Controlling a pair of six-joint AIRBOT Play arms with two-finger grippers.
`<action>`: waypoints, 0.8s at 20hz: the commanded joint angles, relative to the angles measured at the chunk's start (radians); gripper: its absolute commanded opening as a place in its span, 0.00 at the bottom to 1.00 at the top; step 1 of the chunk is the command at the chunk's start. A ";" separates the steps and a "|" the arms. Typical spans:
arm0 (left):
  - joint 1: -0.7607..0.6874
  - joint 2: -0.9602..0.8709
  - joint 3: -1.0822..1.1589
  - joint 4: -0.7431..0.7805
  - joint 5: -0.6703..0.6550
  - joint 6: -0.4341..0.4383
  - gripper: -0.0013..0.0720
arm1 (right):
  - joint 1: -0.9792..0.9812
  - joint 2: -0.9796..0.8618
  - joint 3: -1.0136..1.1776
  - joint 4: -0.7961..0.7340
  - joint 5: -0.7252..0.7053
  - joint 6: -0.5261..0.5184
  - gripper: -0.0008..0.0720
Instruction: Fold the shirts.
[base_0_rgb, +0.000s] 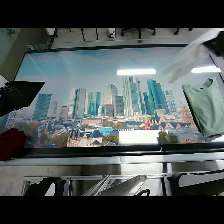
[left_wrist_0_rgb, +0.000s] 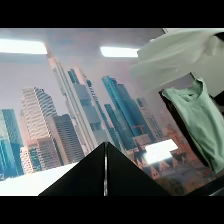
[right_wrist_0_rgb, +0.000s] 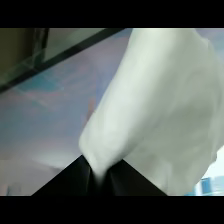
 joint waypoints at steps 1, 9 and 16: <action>-0.003 0.000 0.000 0.001 -0.015 0.000 0.05 | -0.208 0.000 0.055 0.000 -0.088 0.017 0.04; -0.087 -0.002 0.000 0.001 -0.023 -0.026 0.05 | -0.397 -0.045 0.015 -0.081 -0.487 0.080 0.04; -0.098 -0.006 -0.002 0.001 -0.023 -0.026 0.05 | -0.420 0.019 0.010 -0.389 -0.697 0.283 0.04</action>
